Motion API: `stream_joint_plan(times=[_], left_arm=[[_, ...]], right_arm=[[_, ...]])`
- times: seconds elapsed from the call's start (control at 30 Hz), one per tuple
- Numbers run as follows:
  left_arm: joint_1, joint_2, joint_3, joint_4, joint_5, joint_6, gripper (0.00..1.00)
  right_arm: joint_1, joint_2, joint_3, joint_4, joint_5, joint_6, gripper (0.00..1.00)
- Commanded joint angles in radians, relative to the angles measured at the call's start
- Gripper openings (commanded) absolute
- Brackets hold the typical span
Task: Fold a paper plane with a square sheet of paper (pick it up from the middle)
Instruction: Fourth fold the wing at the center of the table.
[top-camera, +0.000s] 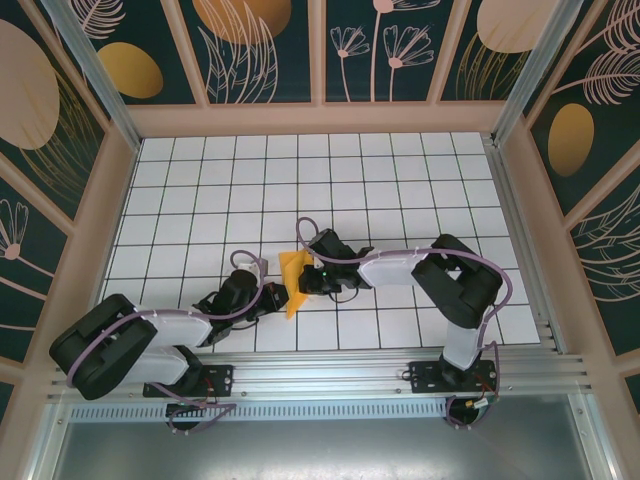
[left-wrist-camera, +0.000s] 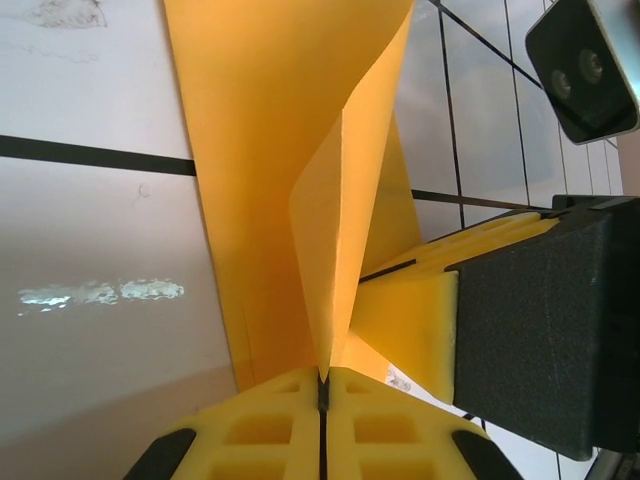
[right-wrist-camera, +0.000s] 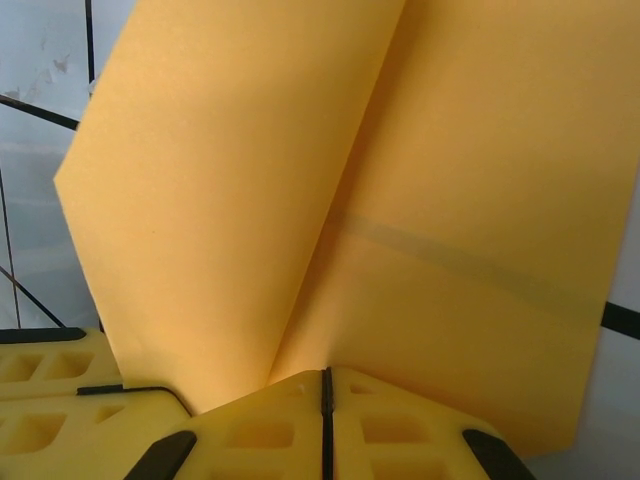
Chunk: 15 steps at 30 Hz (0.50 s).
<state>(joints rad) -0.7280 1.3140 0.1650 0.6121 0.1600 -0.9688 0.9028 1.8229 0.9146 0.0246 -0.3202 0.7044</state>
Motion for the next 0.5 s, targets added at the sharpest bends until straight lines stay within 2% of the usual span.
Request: stream_joint_plan(times=[0.0, 0.47], left_arm=[[0.007, 0.017, 0.012, -0.021, -0.008, 0.021, 0.08], [0.007, 0.097, 0.004, 0.043, 0.001, 0.03, 0.07]], right_arm=[[-0.013, 0.02, 0.015, -0.066, 0.019, -0.026, 0.11], [-0.012, -0.044, 0.021, -0.001, -0.013, 0.025, 0.12]])
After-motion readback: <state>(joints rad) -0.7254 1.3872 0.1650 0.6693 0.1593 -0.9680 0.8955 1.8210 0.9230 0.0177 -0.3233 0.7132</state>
